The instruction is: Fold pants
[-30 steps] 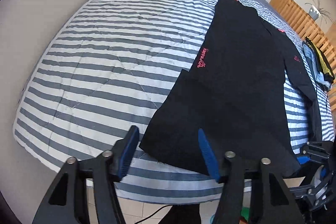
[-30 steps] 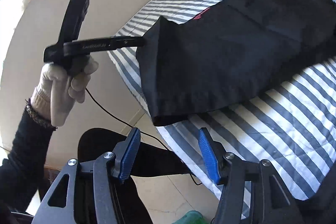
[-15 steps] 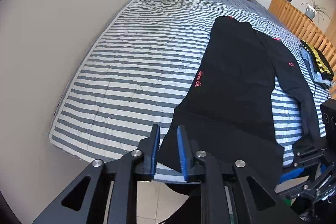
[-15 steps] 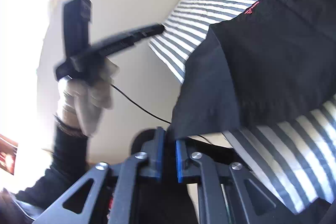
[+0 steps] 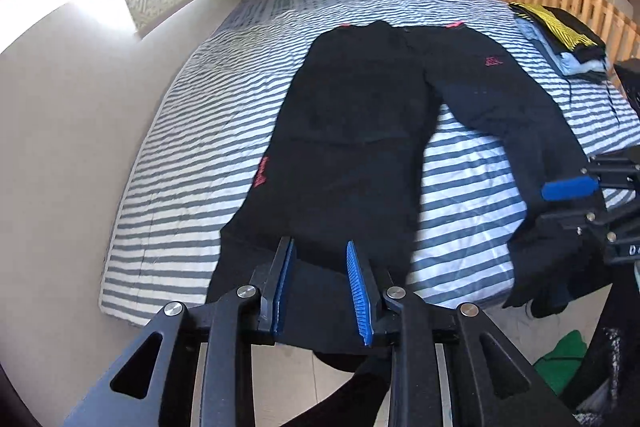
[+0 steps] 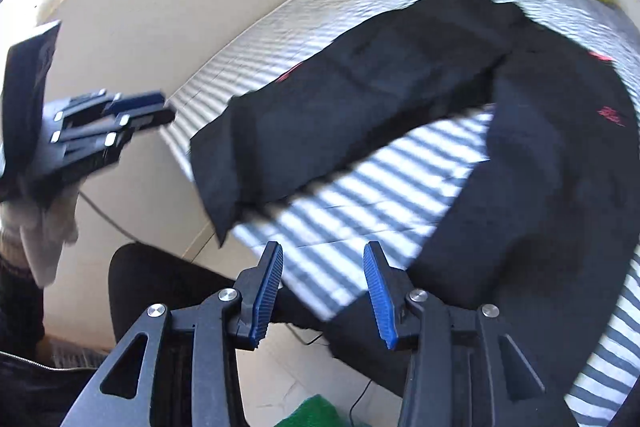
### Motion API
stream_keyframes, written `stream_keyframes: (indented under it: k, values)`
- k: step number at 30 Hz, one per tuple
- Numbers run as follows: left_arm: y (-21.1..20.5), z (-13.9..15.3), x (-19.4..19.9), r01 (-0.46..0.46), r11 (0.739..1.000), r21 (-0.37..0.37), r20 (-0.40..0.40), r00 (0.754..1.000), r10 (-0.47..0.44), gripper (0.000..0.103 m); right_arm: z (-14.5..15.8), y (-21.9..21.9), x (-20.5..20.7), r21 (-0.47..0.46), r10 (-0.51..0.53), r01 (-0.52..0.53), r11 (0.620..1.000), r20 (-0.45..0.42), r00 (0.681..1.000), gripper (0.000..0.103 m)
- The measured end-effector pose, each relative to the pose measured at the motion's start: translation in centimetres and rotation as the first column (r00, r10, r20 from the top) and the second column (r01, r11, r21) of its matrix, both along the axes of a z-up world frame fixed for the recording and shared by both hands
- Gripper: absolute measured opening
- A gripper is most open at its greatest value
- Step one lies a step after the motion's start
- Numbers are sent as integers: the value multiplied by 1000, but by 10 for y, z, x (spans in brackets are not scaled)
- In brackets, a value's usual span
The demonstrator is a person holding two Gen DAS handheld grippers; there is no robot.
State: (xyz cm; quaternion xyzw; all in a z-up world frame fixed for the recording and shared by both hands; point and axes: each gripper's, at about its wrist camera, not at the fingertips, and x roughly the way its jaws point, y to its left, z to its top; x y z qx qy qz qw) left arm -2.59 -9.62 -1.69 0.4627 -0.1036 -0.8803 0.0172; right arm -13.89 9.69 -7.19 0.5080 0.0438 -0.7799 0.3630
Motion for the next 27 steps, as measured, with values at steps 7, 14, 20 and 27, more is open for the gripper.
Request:
stream_keyframes:
  k: [7, 14, 20, 27]
  values:
    - [65, 5, -4, 99, 995, 8, -8, 995, -99, 31, 11, 50, -20, 7, -139, 139, 990, -58, 989, 39]
    - [97, -15, -9, 146, 984, 100, 19, 989, -149, 41, 8, 102, -22, 44, -235, 240, 970, -90, 968, 39]
    - [156, -54, -10, 273, 949, 155, 73, 955, -286, 41, -18, 165, -20, 101, -350, 352, 931, -39, 936, 39]
    - [230, -85, -6, 408, 889, 206, 111, 893, -436, 41, -55, 211, -10, 70, -423, 418, 906, 119, 898, 40]
